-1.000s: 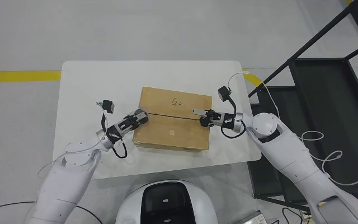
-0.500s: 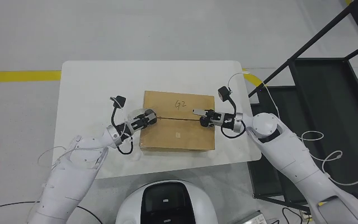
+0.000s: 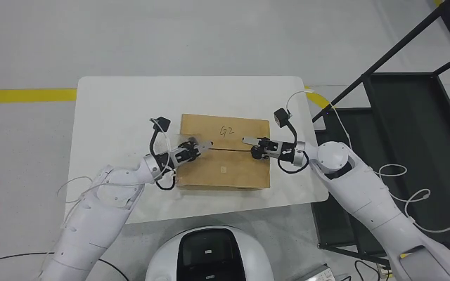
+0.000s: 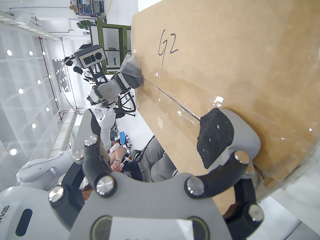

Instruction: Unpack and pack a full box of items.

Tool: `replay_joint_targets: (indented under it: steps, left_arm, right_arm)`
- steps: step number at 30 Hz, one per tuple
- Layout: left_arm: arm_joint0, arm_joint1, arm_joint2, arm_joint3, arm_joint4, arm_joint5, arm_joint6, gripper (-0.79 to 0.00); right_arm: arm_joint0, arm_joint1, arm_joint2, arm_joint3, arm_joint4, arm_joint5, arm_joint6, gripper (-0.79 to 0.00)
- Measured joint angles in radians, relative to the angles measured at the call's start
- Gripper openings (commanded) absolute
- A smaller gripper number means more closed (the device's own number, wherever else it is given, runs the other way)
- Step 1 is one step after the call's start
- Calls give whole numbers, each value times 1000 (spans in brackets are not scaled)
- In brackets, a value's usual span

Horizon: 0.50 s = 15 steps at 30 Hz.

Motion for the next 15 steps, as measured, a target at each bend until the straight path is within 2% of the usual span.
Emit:
replay_joint_targets:
  steps: [9, 15]
  left_arm:
    - [-46, -24, 71, 45, -1, -43, 12, 0]
    - [-39, -32, 78, 65, -31, -108, 49, 0]
  right_arm:
    - [0, 0, 0, 0, 0, 0, 0, 0]
    - [-14, 0, 18, 5, 14, -6, -20, 0]
